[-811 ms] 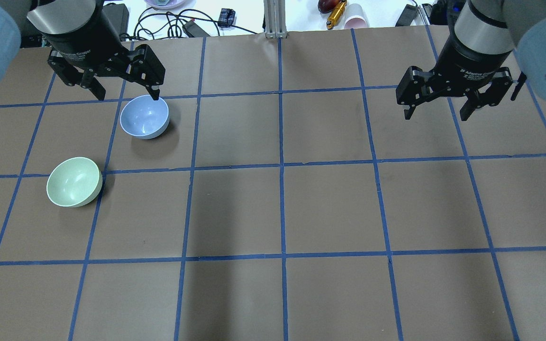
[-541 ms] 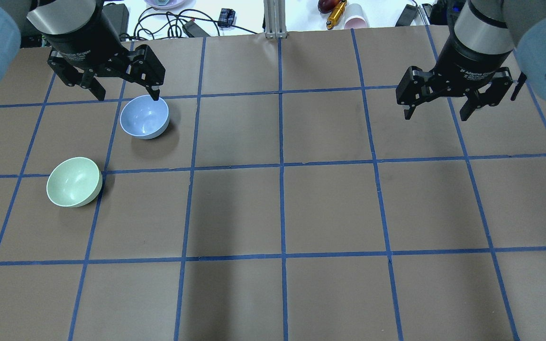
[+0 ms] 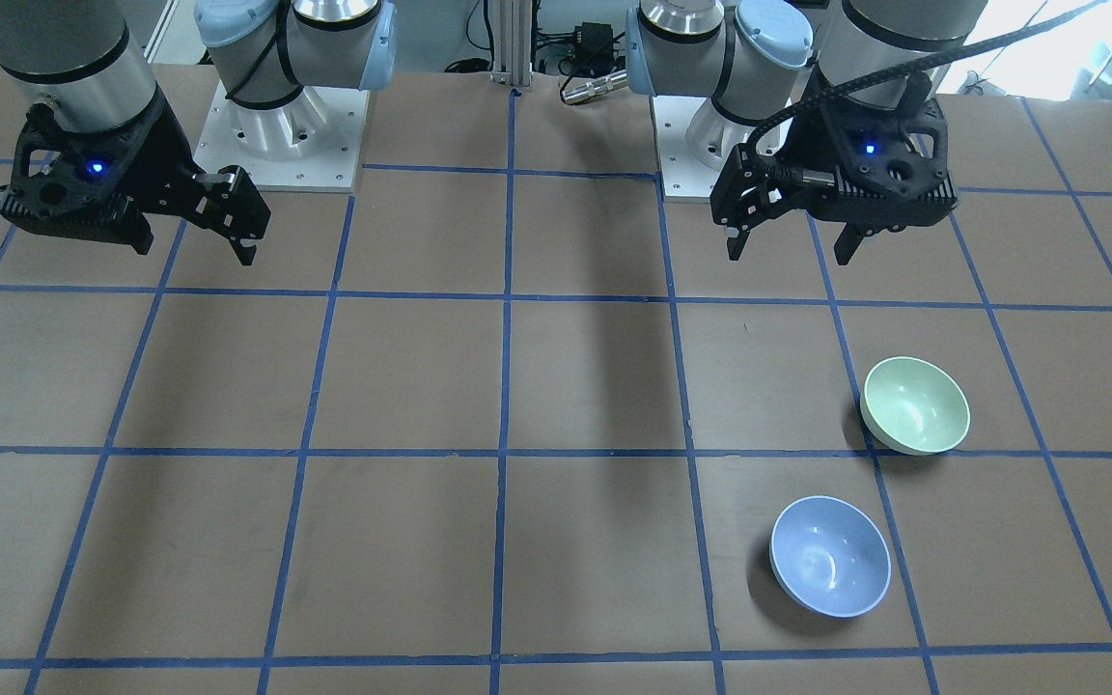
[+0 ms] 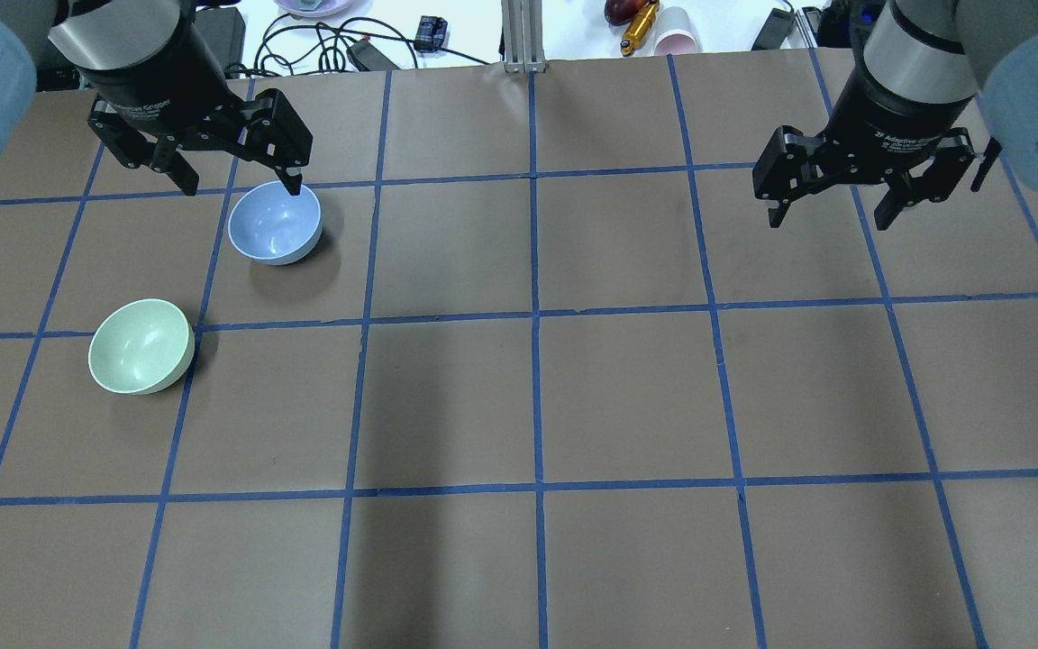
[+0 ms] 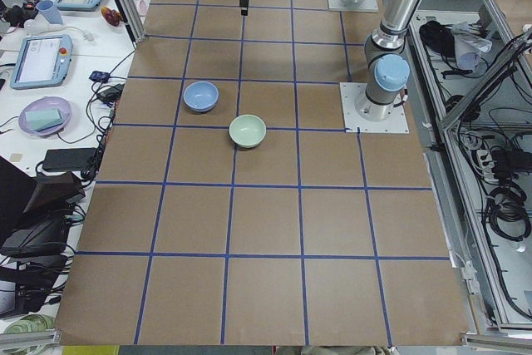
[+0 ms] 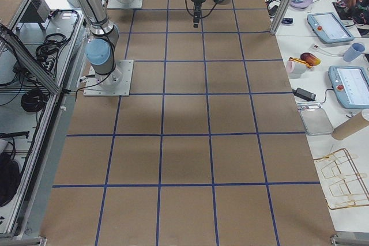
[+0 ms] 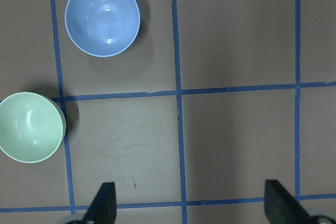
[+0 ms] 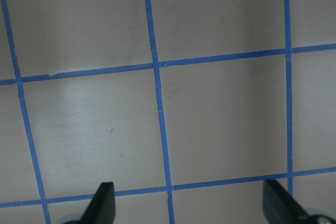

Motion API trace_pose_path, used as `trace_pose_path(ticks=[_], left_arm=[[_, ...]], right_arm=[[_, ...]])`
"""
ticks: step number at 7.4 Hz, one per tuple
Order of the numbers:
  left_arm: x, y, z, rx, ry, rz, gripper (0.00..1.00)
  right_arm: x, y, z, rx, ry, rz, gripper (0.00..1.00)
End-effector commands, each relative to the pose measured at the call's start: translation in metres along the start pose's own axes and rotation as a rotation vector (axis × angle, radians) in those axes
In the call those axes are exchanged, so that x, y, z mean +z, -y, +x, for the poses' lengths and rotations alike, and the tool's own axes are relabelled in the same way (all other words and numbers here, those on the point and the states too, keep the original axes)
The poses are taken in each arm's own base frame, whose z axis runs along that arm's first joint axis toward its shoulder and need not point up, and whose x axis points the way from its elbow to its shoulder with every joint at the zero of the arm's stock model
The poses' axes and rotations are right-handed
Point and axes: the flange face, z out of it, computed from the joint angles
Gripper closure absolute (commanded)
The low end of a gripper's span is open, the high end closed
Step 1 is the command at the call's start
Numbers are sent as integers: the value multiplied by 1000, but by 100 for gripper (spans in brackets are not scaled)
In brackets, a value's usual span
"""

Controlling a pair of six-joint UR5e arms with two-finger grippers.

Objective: Stack green bowl on blue bowl

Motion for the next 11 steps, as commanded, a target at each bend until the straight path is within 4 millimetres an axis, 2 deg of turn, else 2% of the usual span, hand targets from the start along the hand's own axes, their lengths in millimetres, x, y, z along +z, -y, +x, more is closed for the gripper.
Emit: trace_pose_path(ticks=[1,4,6,7,8,9,10,11], left_arm=[[0,0,0,-1,0,0,0],[1,2,-7,-4,2,-2,0],[8,12,-54,-83,0,-15,0],[19,18,-85,-106,-2,-34,0],[34,18,-120,-112,-6,-62,0],[61,17,-162,-118,-19,-105,0],[84,14,-194,-146,-34,-146,0],[99,18,-211,-134,-36,-151,0]], right_arm=[[0,0,0,0,0,0,0],[0,0,0,0,0,0,0],[0,0,0,0,0,0,0],[0,0,0,0,0,0,0],[0,0,0,0,0,0,0],[0,0,0,0,2,0,0],[0,0,0,0,0,0,0],[0,0,0,0,0,0,0]])
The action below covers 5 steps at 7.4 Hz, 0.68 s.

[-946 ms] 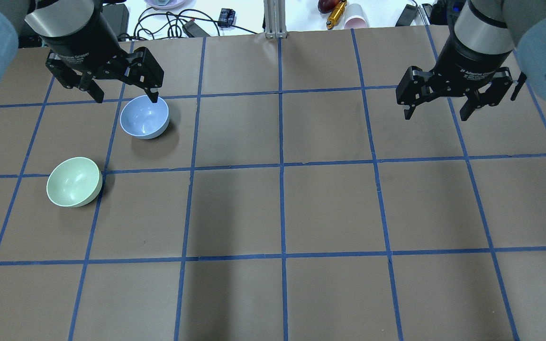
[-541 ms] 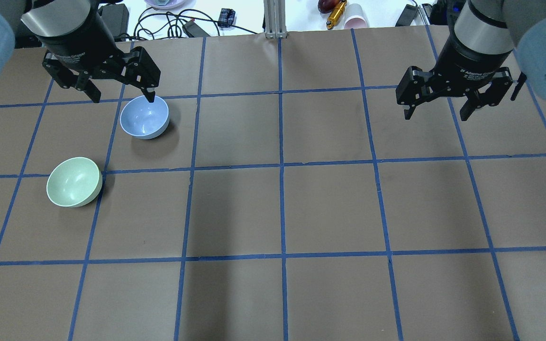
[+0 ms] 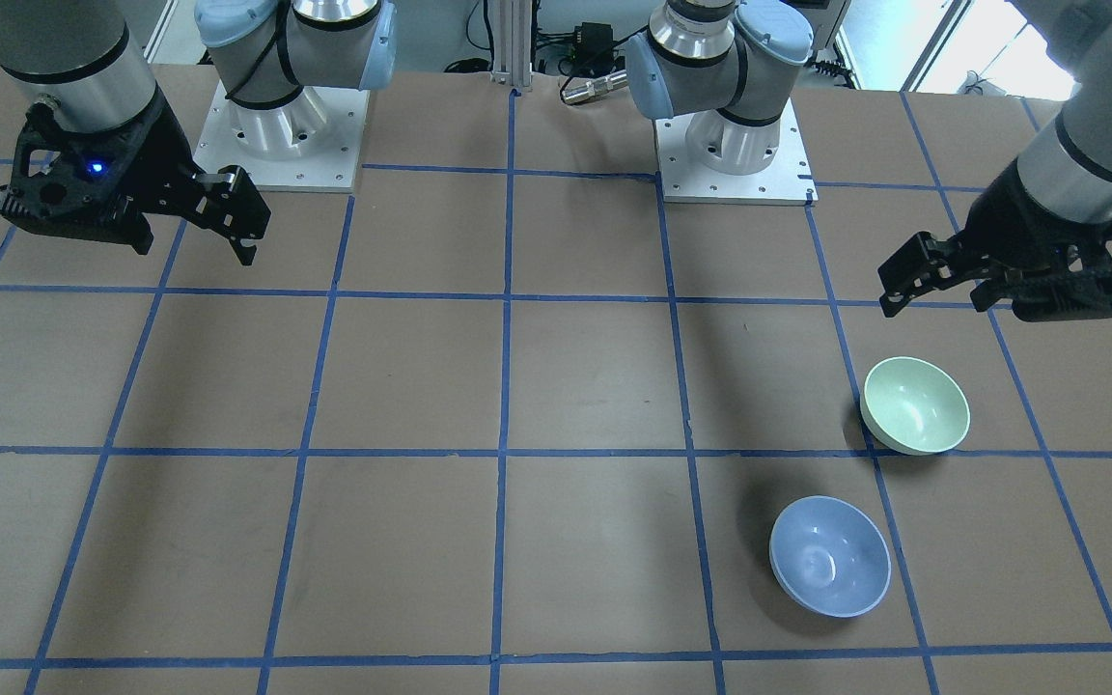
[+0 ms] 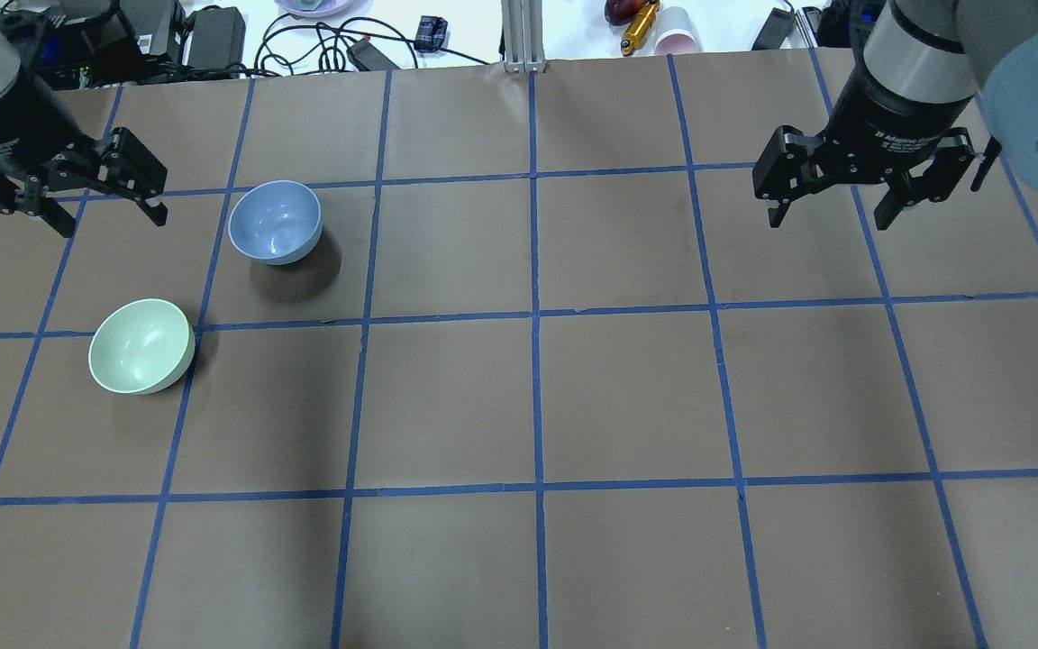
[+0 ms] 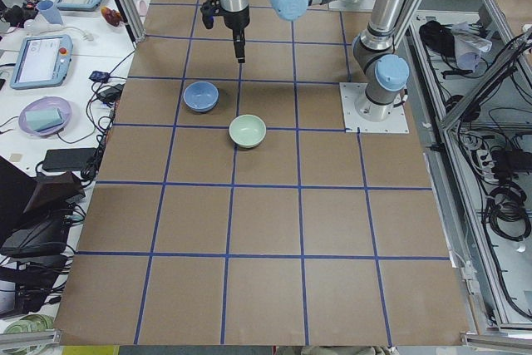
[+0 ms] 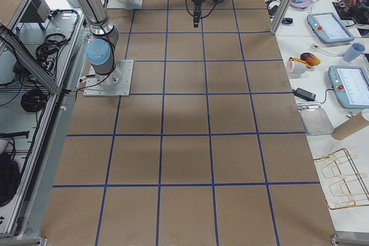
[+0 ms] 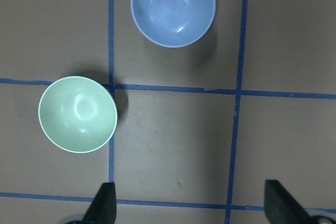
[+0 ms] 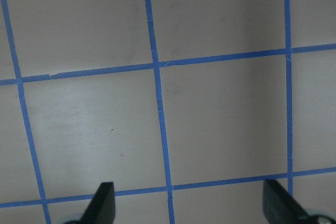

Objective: Stack green bowl on blue bowl
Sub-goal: 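Move the left gripper toward the pale green bowl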

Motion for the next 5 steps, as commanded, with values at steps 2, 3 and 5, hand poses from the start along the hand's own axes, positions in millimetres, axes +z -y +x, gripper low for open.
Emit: trace_pose_path(ticks=[2,3,5], left_arm=[[69,24,-67,-6,-14,-36,0],[93,26,-89,12,-18,-35,0],[142,25,-136,28,-23,-7,0]], right_arm=[[0,0,0,0,0,0,0],[0,0,0,0,0,0,0],[0,0,0,0,0,0,0]])
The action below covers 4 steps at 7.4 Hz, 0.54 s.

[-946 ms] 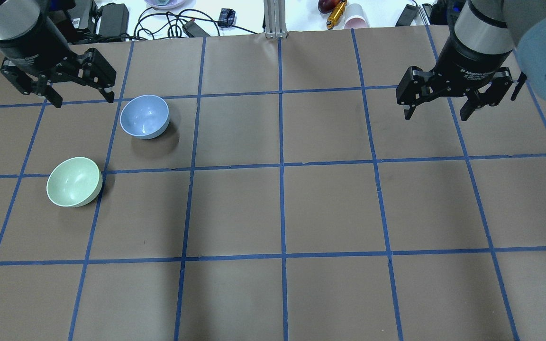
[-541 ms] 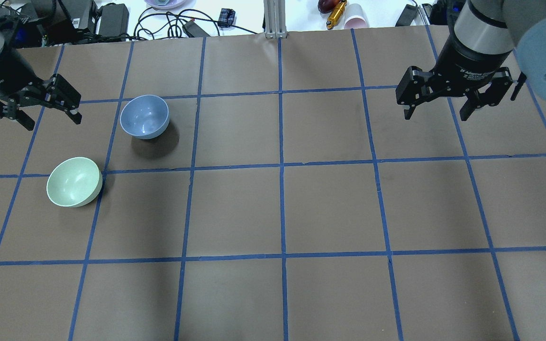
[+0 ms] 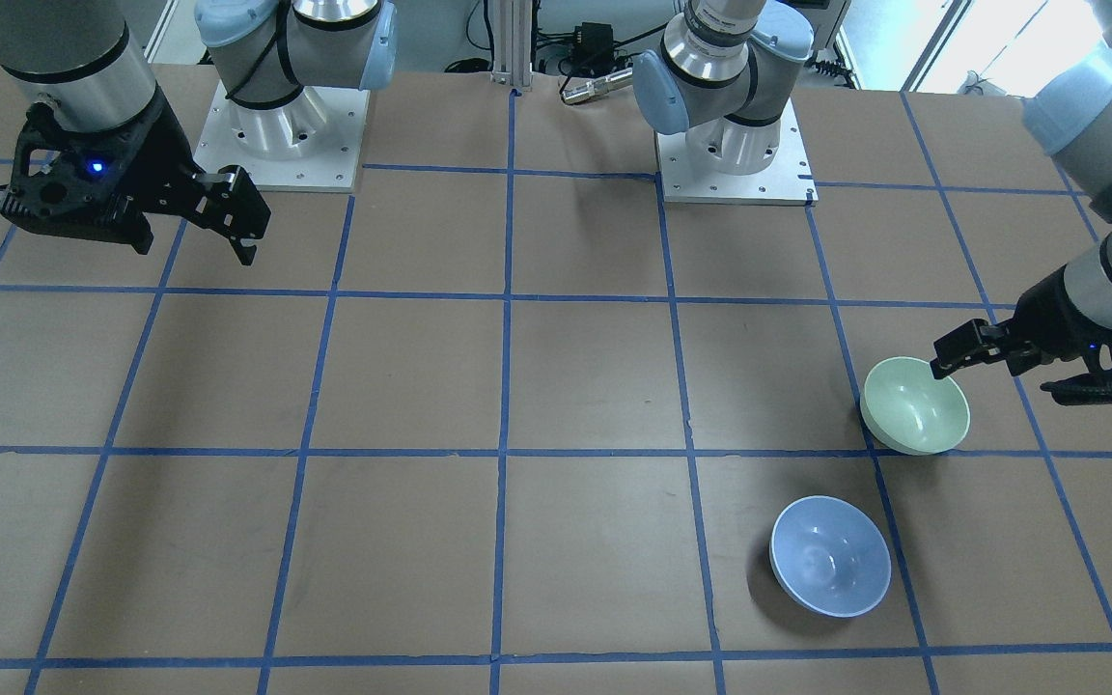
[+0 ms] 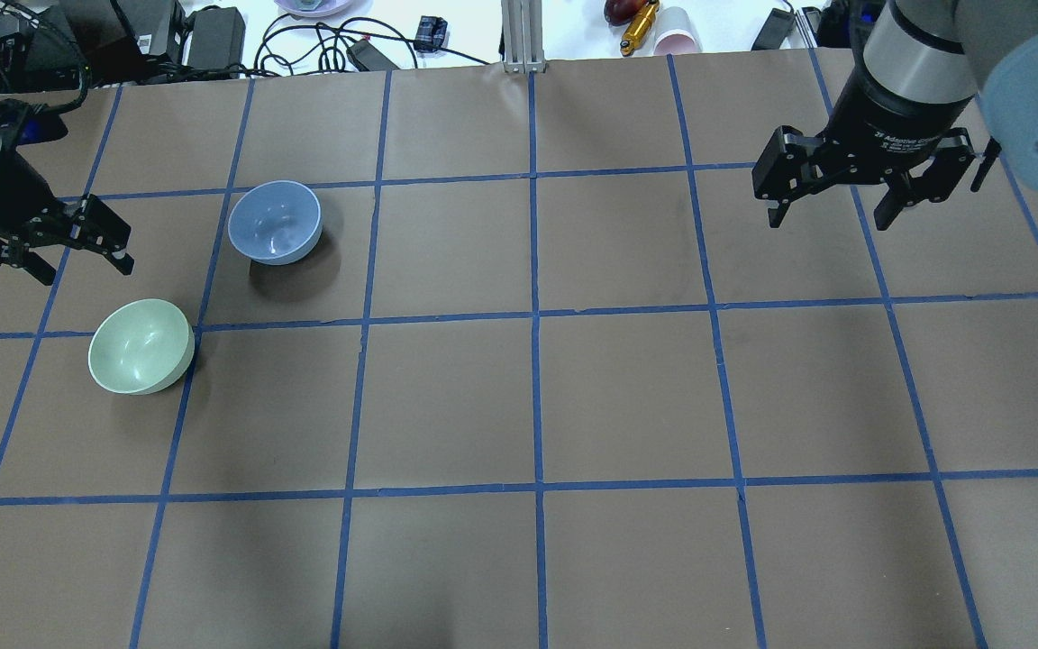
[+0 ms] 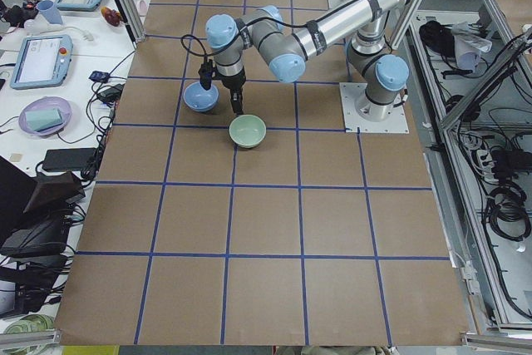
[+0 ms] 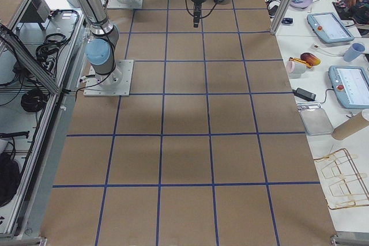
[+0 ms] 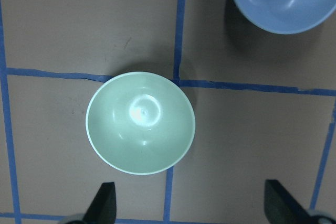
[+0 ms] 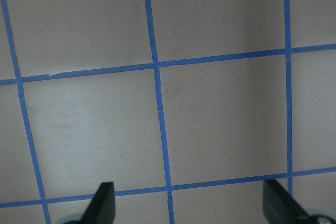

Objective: Stack green bowl on blue bowl
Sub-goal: 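Move the left gripper toward the pale green bowl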

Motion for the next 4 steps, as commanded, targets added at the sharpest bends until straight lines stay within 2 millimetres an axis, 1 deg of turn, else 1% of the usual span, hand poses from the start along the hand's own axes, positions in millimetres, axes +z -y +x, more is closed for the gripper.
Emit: trace_pose_path(ticks=[1,2,4], left_arm=[[47,-7,-36,6,-10,3,0],[66,-8,-44,15,-13,4,0],[91,-4,-49,23,-12,11,0]], right_arm=[[0,0,0,0,0,0,0],[0,0,0,0,0,0,0],[0,0,0,0,0,0,0]])
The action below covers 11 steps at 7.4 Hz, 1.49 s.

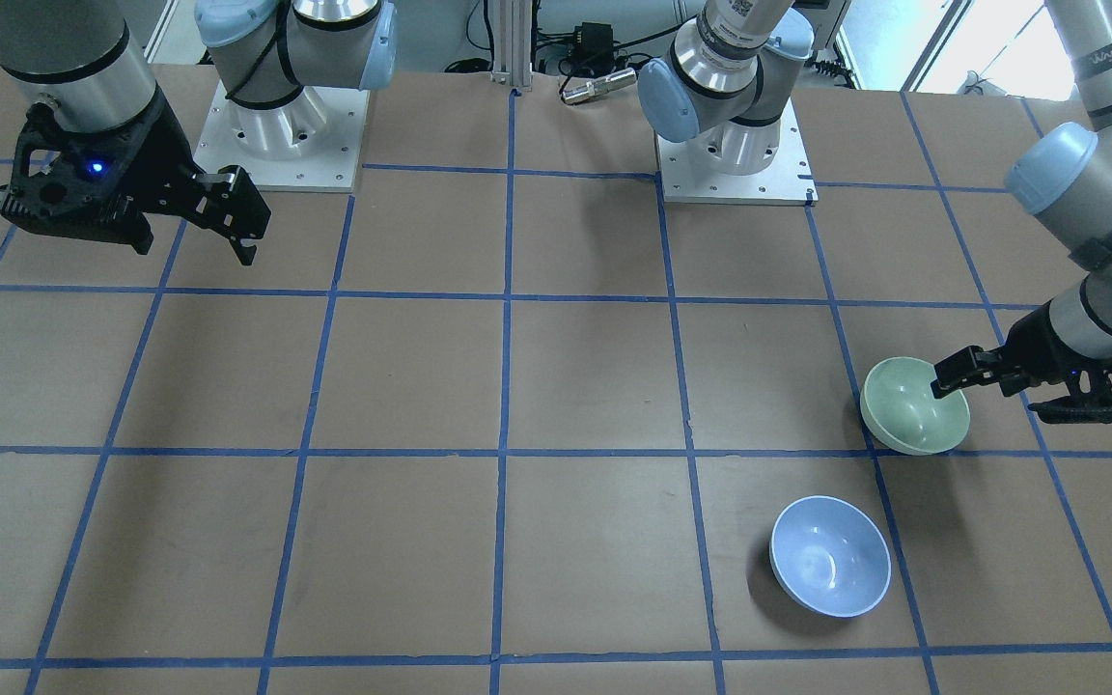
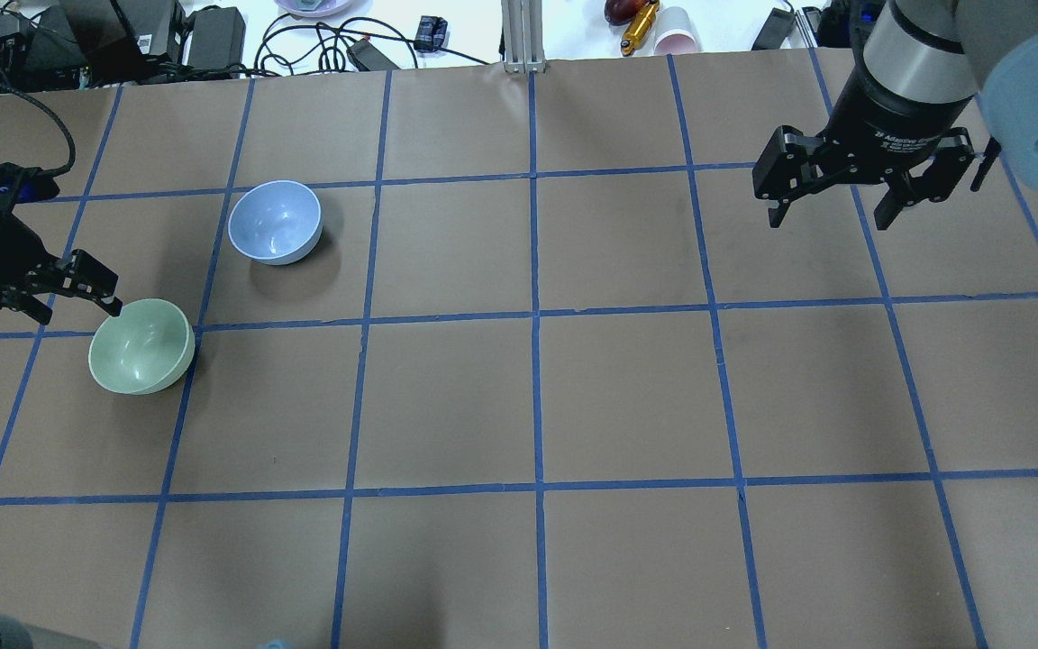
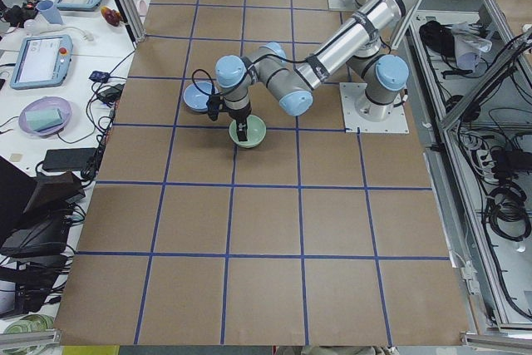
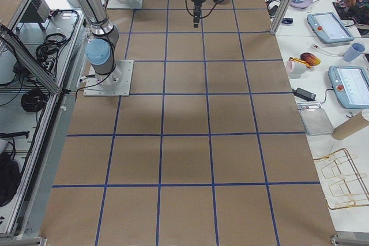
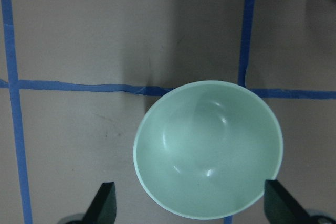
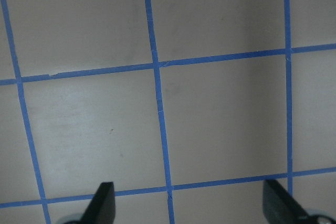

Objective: Stack green bowl on blue bowl
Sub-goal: 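Lower the left gripper and grasp the pale green bowl's rim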

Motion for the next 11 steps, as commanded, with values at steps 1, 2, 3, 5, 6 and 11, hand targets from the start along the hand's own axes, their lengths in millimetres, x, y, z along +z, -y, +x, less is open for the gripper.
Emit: trace_pose_path(ticks=[1,2,3,5,6,11], left_arm=[[27,2,-5,37,-12,-19,0],[35,3,-8,67,-20,-28,0],[43,1,-23,77,-24,-26,0],[53,-3,-43,90,-78,-7,0],[58,-5,-41,90,-87,-12,0],[75,-9,-30,85,-135,28,3]], right_arm=[[0,0,0,0,0,0,0],[0,0,0,0,0,0,0],[0,0,0,0,0,0,0],[0,0,0,0,0,0,0],[1,0,0,0,0,-2,0],[0,0,0,0,0,0,0]])
